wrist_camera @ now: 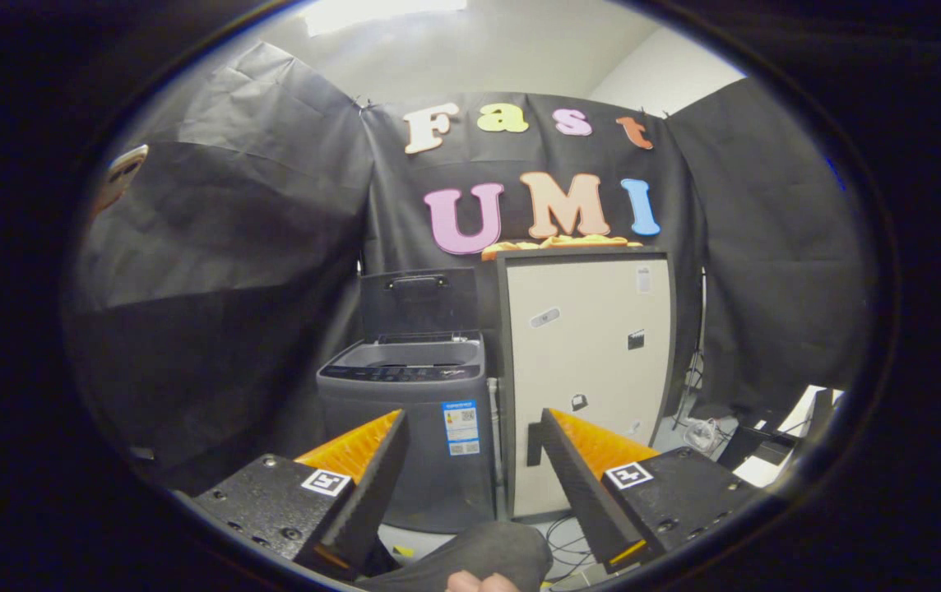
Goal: Put the clothes into the washing machine and then close the washing machine lid.
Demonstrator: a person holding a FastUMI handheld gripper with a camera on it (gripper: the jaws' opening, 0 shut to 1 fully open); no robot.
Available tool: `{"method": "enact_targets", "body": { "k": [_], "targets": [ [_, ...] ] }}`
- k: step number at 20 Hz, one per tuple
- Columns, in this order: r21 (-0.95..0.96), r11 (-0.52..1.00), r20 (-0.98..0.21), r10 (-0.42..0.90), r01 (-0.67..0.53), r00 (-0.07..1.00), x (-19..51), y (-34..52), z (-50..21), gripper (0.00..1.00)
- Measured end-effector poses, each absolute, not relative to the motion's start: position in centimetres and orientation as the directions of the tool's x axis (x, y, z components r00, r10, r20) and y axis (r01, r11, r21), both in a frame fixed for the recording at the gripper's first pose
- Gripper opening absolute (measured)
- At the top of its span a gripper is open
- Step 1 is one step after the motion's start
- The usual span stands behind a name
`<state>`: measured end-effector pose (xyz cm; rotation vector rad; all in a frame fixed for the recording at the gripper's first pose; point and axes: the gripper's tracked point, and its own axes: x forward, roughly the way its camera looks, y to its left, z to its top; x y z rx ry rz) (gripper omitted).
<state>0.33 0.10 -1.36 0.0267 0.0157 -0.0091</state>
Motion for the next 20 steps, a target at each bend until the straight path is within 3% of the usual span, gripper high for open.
{"method": "enact_targets", "body": {
  "k": [20],
  "targets": [
    [0.021, 0.999, -0.052, -0.041, 0.042, 0.998, 5.2, -3.6, -0.5, 0.97]
  ]
}}
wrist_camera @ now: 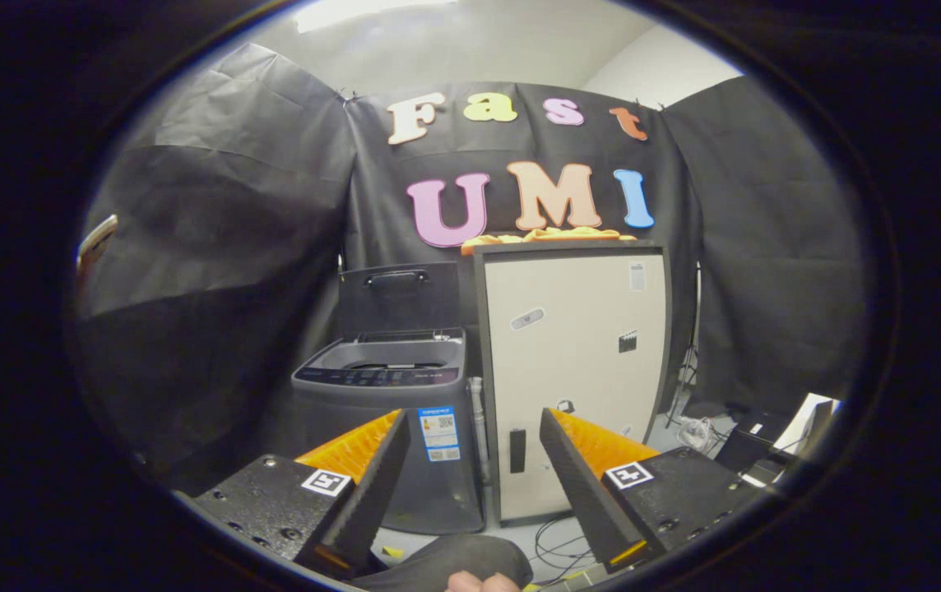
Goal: Put the clothes into the washing machine and then close the washing machine lid.
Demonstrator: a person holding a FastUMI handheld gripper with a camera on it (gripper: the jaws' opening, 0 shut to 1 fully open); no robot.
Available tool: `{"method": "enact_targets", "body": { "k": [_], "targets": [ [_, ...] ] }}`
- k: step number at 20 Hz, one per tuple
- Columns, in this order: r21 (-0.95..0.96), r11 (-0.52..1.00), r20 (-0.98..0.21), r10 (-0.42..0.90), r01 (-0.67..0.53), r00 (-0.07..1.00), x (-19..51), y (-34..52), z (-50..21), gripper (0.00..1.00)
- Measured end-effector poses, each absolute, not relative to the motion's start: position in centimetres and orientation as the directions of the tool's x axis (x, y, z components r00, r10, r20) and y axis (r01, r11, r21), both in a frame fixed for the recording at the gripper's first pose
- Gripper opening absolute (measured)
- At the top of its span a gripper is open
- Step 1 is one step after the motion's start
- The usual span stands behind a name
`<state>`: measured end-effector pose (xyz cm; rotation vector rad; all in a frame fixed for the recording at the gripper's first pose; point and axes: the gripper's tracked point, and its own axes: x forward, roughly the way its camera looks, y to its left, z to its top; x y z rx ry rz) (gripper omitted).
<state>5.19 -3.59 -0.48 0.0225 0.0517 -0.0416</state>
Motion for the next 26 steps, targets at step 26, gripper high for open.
{"method": "enact_targets", "body": {
  "k": [26],
  "targets": [
    [0.035, 0.996, -0.051, -0.078, 0.080, 0.996, 23.5, -10.4, 9.3, 0.97]
  ]
}}
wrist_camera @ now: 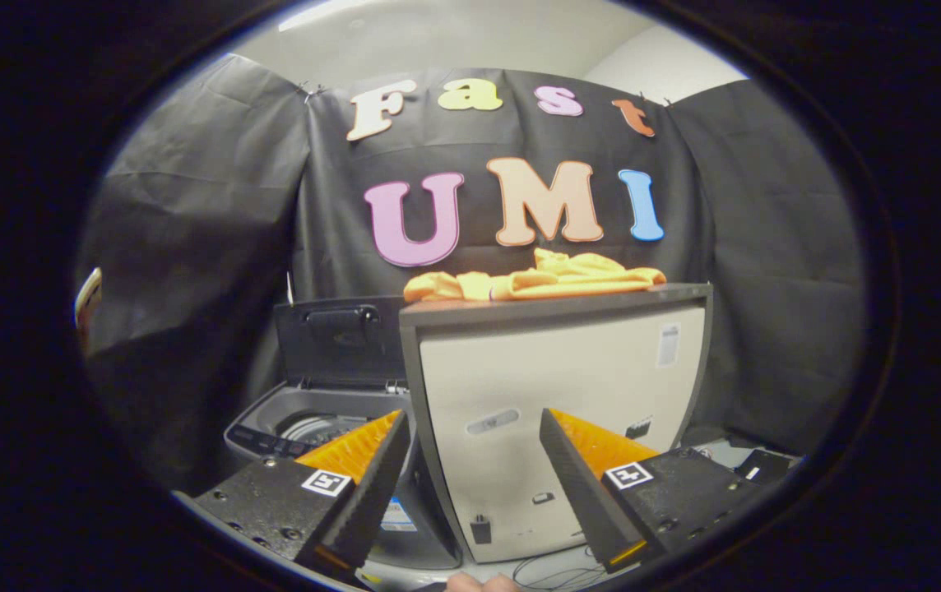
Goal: Put the clothes into the washing machine and then close the washing machine lid.
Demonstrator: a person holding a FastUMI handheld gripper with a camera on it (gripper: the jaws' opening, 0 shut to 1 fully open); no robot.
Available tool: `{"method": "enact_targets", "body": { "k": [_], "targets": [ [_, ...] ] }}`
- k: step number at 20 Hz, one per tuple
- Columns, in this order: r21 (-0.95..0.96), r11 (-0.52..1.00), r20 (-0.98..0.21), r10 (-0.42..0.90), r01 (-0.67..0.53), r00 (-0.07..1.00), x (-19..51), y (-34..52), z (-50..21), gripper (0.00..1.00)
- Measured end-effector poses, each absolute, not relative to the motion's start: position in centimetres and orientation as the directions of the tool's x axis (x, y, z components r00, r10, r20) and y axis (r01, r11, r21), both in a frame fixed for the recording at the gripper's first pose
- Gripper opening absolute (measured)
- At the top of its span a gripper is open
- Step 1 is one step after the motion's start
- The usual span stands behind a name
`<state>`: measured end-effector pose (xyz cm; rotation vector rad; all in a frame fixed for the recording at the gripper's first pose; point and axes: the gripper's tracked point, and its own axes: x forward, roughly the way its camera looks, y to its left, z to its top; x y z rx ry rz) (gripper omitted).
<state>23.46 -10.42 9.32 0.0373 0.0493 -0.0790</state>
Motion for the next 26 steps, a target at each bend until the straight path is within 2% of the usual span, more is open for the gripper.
{"method": "enact_targets", "body": {
  "k": [9, 16, 21, 26],
  "targets": [
    [0.078, 0.991, -0.092, -0.103, 0.110, 0.990, 29.2, -12.2, 14.5, 0.97],
    [-0.040, 0.980, -0.126, -0.199, 0.196, 0.972, 33.5, -16.2, 17.3, 0.97],
    [-0.002, 0.986, -0.081, -0.165, 0.166, 0.983, 34.0, -15.0, 18.2, 0.96],
    [-0.015, 0.984, -0.151, -0.179, 0.178, 0.972, 36.9, -16.1, 17.6, 0.96]
  ]
}}
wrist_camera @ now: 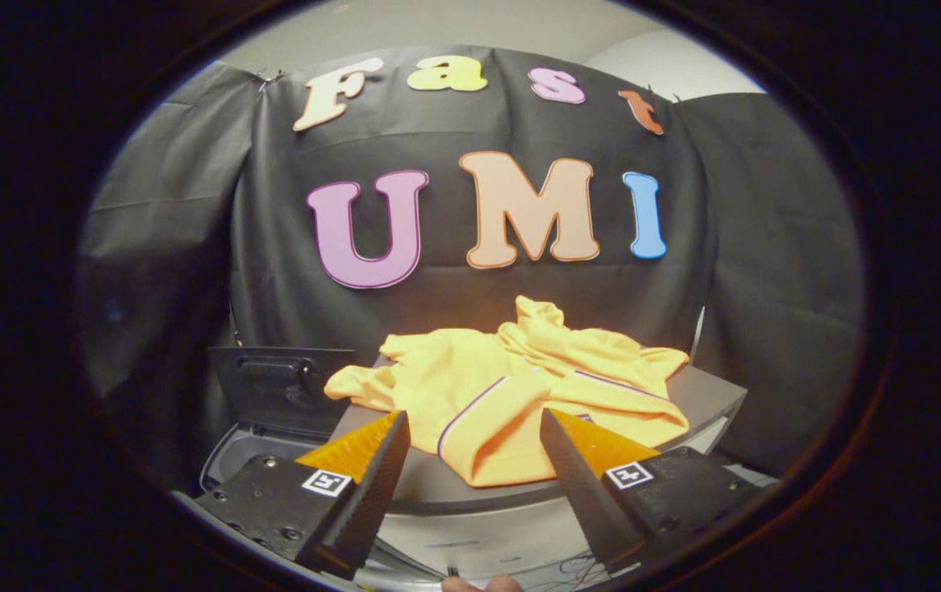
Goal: Put the clothes into the washing machine and then close the washing machine lid.
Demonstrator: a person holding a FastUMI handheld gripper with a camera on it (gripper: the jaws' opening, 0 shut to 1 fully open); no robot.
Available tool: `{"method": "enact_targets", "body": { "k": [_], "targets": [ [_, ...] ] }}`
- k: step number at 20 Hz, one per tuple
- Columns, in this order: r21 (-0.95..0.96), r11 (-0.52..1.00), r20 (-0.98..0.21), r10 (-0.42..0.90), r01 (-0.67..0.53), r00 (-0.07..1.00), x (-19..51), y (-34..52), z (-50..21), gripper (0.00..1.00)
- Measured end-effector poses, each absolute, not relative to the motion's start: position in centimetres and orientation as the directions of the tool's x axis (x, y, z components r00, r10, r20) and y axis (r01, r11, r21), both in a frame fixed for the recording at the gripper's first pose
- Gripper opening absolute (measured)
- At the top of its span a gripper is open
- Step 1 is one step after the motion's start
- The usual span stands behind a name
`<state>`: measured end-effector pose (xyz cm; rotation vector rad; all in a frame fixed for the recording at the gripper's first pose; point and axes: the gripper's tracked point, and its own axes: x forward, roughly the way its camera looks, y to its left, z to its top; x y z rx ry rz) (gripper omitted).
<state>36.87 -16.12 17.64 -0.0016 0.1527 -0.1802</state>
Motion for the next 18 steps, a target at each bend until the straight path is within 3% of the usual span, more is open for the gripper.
{"method": "enact_targets", "body": {
  "k": [5, 9, 11, 15, 16, 18],
  "targets": [
    [-0.030, 0.979, -0.271, -0.201, 0.200, 0.941, 39.9, -17.6, 15.2, 0.96],
    [-0.044, 0.980, -0.305, -0.200, 0.196, 0.931, 41.0, -17.6, 15.0, 0.87],
    [-0.041, 0.979, -0.318, -0.202, 0.200, 0.926, 41.5, -17.5, 14.7, 0.77],
    [0.017, 0.976, -0.315, -0.201, 0.217, 0.928, 42.2, -16.6, 15.3, 0.14],
    [0.019, 0.978, -0.296, -0.195, 0.210, 0.935, 42.5, -16.4, 15.9, 0.06],
    [-0.010, 0.979, -0.278, -0.199, 0.204, 0.940, 42.5, -15.8, 17.2, 0.02]
  ]
}}
